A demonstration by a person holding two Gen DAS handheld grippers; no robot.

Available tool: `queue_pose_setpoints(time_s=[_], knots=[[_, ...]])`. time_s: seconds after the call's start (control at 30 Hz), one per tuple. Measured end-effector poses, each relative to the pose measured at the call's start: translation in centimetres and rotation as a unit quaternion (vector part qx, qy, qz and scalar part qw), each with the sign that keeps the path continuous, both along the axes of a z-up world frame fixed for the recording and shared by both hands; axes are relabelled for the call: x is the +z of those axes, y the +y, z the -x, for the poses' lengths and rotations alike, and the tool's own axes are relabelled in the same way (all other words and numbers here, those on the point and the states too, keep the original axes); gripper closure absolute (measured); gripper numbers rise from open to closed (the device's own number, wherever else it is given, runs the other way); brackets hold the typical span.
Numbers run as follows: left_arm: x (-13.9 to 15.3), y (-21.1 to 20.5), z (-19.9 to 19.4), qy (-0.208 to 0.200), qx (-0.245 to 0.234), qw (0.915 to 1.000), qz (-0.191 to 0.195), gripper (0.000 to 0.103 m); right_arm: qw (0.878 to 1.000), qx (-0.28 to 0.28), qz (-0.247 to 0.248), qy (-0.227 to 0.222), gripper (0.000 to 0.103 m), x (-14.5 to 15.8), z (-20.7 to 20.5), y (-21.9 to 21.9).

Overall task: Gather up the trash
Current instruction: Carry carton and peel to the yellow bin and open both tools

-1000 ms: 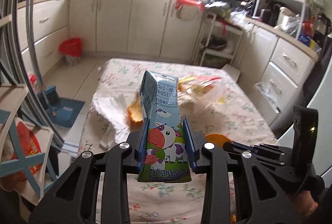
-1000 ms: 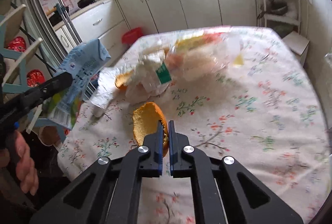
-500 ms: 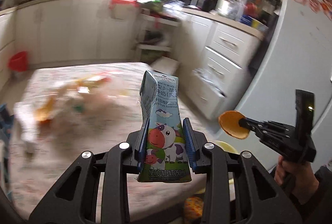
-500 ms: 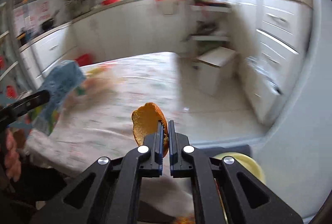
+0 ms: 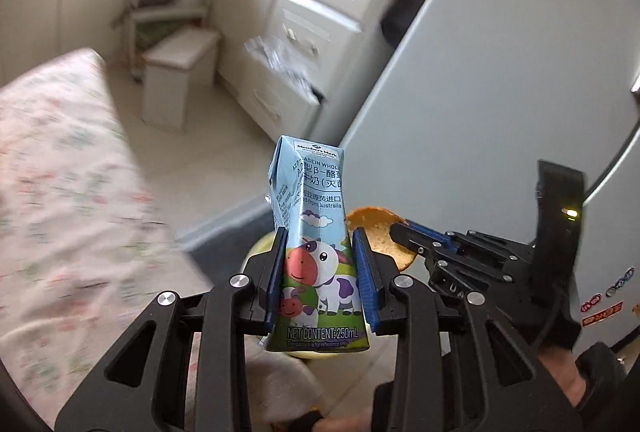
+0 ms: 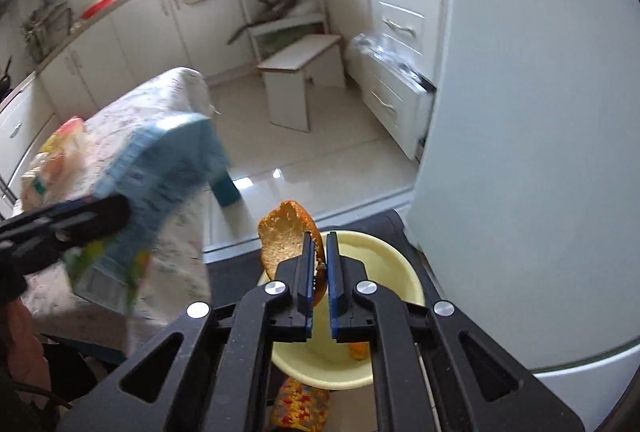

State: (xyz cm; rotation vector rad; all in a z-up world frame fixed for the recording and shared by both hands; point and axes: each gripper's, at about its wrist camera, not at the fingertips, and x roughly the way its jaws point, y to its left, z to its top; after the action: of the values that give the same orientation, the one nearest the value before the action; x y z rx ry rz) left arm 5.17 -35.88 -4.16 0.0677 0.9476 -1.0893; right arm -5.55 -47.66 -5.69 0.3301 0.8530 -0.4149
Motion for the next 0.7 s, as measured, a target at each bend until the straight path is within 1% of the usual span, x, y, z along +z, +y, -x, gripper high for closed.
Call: queue_pose_setpoints(time_s=[0.03, 0.07, 0.13, 0.17, 0.2, 0.27, 0.43, 0.53, 0.6, 0.7], knots=[[-0.8, -1.4, 0.0, 0.009, -0.009, 0.9998, -0.015, 0.073, 1.0, -0.006, -0.002, 0.003, 0.089, -0.1, 0.3, -0.3], [-1.2, -2.1, 0.0, 0.013, -0.013, 0.9996, -0.024, 0.073, 1.0, -0.014, -0.007, 0.003, 0.086, -0.2, 0.7, -0.8], [-2.1, -3.5, 0.1, 0.022, -0.02, 0.9989, -0.036, 0.071, 0.999, -0.027, -0.017, -0.001, 0.075, -0.4, 1.2, -1.8], [-2.3, -3.9, -0.1, 0.025, -0.021, 0.9986, -0.041, 0.069, 0.999, -0.031, -0.021, -0.004, 0.072, -0.4, 1.4, -2.0], [-2.5, -4.3, -0.1, 0.026, -0.019, 0.9985, -0.045, 0.067, 0.999, -0.034, -0.024, -0.007, 0.071, -0.3, 1.5, -2.2], [-2.6, -4.5, 0.0, 0.028, -0.017, 0.9984, -0.045, 0.066, 0.999, -0.036, -0.028, -0.013, 0.071, -0.2, 1.8, -2.4], [-1.8, -3.7, 0.1, 0.014, -0.01, 0.9989, -0.043, 0.061, 0.998, -0.04, -0.035, -0.032, 0.069, 0.1, 1.9, -3.1], [-0.8, -2.2, -0.1, -0.003, 0.001, 0.9992, -0.039, 0.057, 0.997, -0.036, -0.036, -0.05, 0.066, 0.6, 1.7, -2.9], [0.0, -0.2, -0.2, -0.018, 0.015, 0.9991, -0.036, 0.055, 0.997, -0.023, -0.034, -0.067, 0.065, 1.3, 1.5, -2.2], [1.0, 2.5, -0.6, -0.033, 0.036, 0.9982, -0.036, 0.052, 0.996, 0.002, -0.024, -0.09, 0.06, 2.3, 1.0, -0.6]])
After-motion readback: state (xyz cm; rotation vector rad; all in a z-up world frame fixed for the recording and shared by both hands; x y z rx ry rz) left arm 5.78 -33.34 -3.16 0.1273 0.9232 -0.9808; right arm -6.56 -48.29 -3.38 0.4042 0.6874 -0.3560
